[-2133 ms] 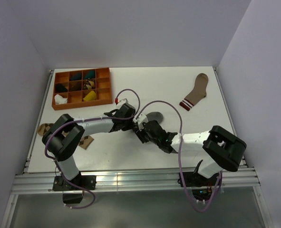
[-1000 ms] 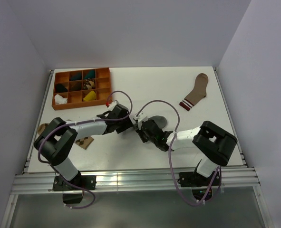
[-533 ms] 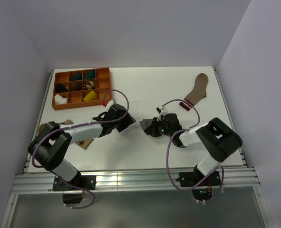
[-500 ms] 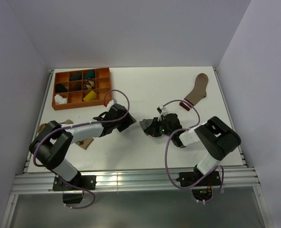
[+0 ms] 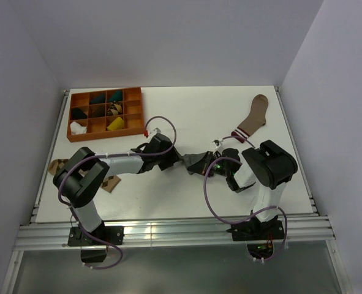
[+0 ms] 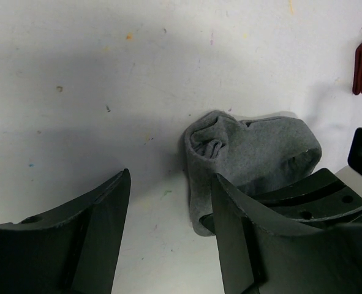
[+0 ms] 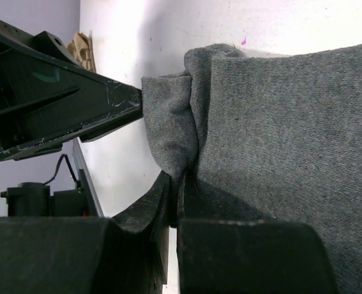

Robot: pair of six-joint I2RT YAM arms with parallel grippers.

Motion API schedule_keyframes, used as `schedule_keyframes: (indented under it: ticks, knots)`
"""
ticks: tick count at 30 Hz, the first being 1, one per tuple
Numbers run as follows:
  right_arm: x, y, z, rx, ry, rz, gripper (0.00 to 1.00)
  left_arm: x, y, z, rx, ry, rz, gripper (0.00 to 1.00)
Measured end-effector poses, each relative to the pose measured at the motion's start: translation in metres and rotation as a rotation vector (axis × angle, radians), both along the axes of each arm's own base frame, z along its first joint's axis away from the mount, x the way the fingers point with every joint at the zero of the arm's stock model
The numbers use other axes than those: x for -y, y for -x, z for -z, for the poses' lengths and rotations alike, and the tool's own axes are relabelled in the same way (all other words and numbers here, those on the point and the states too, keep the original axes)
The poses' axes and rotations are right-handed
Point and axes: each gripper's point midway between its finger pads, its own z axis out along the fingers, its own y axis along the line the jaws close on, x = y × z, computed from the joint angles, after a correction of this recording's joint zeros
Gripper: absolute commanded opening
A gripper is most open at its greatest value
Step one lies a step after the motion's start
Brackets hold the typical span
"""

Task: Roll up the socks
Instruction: Roll the sock at the center of the board.

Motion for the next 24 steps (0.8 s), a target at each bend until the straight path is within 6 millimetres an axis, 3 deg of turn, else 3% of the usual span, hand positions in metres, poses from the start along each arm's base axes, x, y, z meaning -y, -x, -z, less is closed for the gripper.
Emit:
schedule_keyframes:
  ticks: [24]
  knots:
    - [0.004,-0.002,0.002,-0.044,-0.011,0.022,0.04,0.03,-0.011,0.003,0.014,0.025,0.064,0.49]
